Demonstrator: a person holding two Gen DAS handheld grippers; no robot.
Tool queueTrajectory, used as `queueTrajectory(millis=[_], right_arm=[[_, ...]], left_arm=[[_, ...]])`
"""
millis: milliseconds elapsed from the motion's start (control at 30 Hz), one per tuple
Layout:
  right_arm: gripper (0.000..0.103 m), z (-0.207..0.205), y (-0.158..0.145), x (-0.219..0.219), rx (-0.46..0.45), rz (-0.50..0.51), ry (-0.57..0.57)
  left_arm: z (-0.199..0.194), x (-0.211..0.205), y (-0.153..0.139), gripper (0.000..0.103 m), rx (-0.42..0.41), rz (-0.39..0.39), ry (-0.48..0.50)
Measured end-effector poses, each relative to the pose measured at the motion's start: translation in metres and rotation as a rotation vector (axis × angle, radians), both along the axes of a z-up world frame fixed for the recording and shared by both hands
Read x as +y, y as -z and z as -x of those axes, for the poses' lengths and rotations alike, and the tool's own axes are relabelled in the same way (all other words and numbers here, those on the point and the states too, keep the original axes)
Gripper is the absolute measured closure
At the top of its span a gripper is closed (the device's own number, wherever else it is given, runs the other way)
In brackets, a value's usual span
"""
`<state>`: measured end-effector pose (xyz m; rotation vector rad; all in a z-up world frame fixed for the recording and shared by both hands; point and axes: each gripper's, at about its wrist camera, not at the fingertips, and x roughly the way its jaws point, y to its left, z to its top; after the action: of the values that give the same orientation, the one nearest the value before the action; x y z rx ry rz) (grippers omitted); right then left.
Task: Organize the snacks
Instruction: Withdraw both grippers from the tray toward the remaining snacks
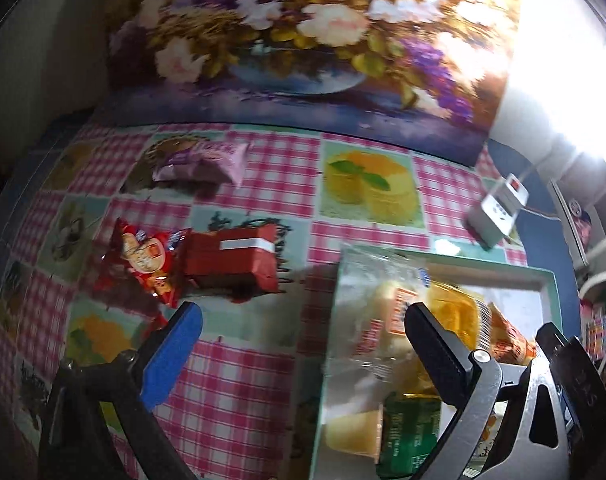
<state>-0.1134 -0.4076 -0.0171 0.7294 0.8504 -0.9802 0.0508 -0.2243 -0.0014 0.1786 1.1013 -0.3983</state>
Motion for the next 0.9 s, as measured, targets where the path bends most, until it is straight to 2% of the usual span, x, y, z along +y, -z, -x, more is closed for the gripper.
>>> queueTrajectory(millis=[467, 767, 900], right_arm=[[0.000, -0.048, -0.030, 0.060, -0.081, 0.055, -0.204], [0.000, -0.083, -0.039, 0.112, -0.149, 0.049, -0.406], [0.000, -0.102, -0.038, 0.132, -0.127, 0.051, -0.485]], left_arm=[[-0.051, 0.101, -0.015, 0.002, -0.038, -0.033, -0.269], [-0.071, 0.173, -0.020, 0.002, -0.052, -0.033, -0.427], [-0.074, 0.198, -0.024, 0.002, -0.053, -0.009, -0.476]])
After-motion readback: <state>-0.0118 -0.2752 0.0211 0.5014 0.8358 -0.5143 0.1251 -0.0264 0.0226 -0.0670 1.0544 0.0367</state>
